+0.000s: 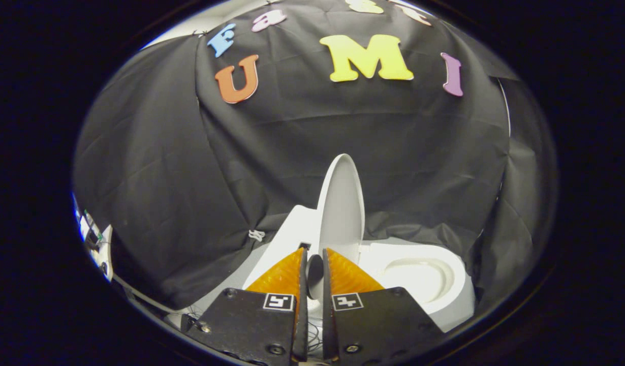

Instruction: Open the toilet lid.

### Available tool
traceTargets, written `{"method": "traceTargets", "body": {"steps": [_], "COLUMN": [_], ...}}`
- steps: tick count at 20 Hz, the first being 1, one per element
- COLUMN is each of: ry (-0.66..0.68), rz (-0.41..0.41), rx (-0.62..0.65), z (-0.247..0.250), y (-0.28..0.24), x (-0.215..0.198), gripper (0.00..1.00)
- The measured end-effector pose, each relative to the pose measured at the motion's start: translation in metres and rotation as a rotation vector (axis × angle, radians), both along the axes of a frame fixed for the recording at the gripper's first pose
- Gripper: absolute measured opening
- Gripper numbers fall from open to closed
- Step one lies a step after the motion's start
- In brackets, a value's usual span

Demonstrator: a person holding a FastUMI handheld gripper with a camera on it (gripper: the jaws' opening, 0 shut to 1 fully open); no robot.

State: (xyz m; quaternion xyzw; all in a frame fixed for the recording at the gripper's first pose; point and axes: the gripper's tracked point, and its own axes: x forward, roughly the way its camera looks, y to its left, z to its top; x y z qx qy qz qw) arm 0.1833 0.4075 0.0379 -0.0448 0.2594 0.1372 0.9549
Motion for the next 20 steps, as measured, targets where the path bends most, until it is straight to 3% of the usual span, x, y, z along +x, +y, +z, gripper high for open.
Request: {"method": "traceTargets", "body": {"steps": [7, 11, 15, 16, 18, 20], "ry": [-0.031, -0.055, -0.029, -0.026, -0.108, -0.254], "rz": [0.02, 0.035, 0.086, 0.093, 0.116, 0.149], "rx": [-0.065, -0.108, -0.017, 0.009, 0.021, -0.043], "z": [-0.012, -0.008, -0.006, -0.001, 0.023, 0.057], "y": [0.037, 0.031, 0.027, 0.026, 0.021, 0.013], "x": [0.002, 0.003, -0.003, -0.007, -0.019, -0.03], "gripper": [0.14, 0.16, 0.25, 0.33, 0.37, 0.4]}}
